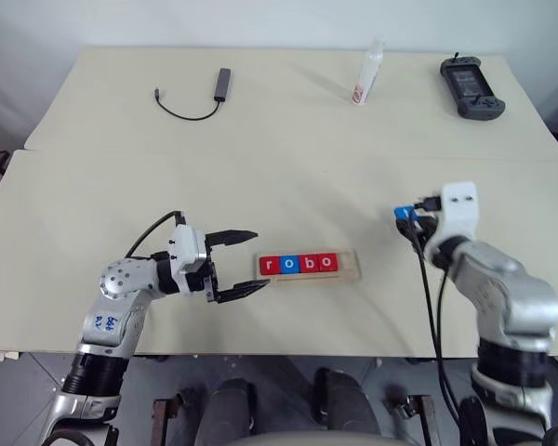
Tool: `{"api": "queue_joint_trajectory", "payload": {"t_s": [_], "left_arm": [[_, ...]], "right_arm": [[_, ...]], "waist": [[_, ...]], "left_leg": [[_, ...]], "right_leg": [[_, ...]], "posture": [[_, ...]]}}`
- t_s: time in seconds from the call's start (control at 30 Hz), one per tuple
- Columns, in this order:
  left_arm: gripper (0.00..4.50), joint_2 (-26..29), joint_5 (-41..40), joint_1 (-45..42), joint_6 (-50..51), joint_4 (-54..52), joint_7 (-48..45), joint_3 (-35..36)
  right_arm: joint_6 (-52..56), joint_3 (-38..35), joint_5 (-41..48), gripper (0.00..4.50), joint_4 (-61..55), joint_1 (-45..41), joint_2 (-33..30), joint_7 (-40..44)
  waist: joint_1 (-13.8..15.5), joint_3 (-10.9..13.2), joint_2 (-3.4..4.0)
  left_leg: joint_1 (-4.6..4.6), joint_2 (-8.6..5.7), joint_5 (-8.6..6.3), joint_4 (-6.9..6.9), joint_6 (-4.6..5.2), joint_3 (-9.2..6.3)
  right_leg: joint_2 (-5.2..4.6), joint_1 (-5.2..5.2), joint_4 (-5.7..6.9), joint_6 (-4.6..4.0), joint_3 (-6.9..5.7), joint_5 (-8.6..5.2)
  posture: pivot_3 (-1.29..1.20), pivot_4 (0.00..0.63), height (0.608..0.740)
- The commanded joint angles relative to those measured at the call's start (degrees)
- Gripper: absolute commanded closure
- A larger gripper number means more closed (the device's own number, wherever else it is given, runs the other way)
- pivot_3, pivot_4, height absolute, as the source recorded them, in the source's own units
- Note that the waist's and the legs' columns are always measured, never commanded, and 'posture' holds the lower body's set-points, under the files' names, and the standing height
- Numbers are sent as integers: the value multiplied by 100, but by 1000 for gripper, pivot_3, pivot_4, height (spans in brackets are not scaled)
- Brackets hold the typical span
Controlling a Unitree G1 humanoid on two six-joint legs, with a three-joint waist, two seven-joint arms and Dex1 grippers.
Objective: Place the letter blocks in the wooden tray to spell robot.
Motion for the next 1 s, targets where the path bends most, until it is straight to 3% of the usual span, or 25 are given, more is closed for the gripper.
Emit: {"api": "queue_joint_trajectory", "payload": {"t_s": [0.03, 0.3, 0.4, 0.53, 0.6, 0.7, 0.77, 0.83, 1.0], "left_arm": [[0, -70, -60, -106, -88, 80, -196, -86], [0, -203, -7, -376, -164, 425, -415, -169], [0, -214, 0, -380, -193, 457, -448, -157], [0, -181, 6, -328, -231, 449, -456, -109], [0, -159, 24, -299, -249, 440, -430, -87], [0, -124, 25, -260, -288, 439, -431, -62], [0, -90, 12, -199, -308, 399, -426, -37], [0, -67, 3, -127, -326, 335, -410, -24], [0, -49, 0, -43, -382, 273, -387, 2]], "right_arm": [[776, -417, 189, 3033, -1263, 447, 296, -190], [1118, -306, 107, 3033, -1975, 1178, 1032, -521], [1005, -225, 182, 1997, -1868, 1238, 919, -375], [708, -400, 569, 658, -1728, 1317, 38, 509], [302, -481, 955, 32, -1595, 1478, -628, 1397], [-362, -429, 1241, 32, -1336, 1699, -1496, 2390], [-2060, -205, 831, 32, -686, 2014, -2518, 3789], [-3462, 100, 361, 32, 275, 1988, -3203, 4585], [-5171, 840, 19, 32, 2230, 1083, -3632, 5653]], "waist": [[0, 0, -1], [0, 0, 0], [-3, 0, 0], [5, 0, 0], [14, 0, -1], [13, 0, -3], [11, 1, -2], [4, 2, -5], [-3, 4, -14]], "left_leg": [[0, 0, 0, 2, 0, 2], [5, -1, 0, 2, 1, 3], [5, -2, -1, 1, 3, 3], [3, -2, -3, 1, 6, 3], [2, -2, -4, 1, 8, 1], [2, -1, -7, -2, 12, 1], [2, -2, -8, 0, 15, 3], [7, -4, -11, -1, 20, 11], [16, 0, -10, 2, 20, 15]], "right_leg": [[0, 0, 0, 0, 1, 0], [1, 0, 5, 0, 7, 0], [1, -1, 4, 0, 8, 0], [1, -1, 0, 0, 9, 0], [1, -1, -2, 0, 7, 0], [1, 2, -8, 0, 6, 0], [1, 2, -11, 0, 7, 0], [0, 6, -18, 4, 12, 2], [1, 22, -36, 16, 11, 9]], "posture": [[0, 150, 740], [0, 150, 740], [0, 150, 740], [0, 150, 740], [0, 150, 740], [0, 150, 740], [0, 150, 740], [0, 150, 740], [0, 150, 740]]}}
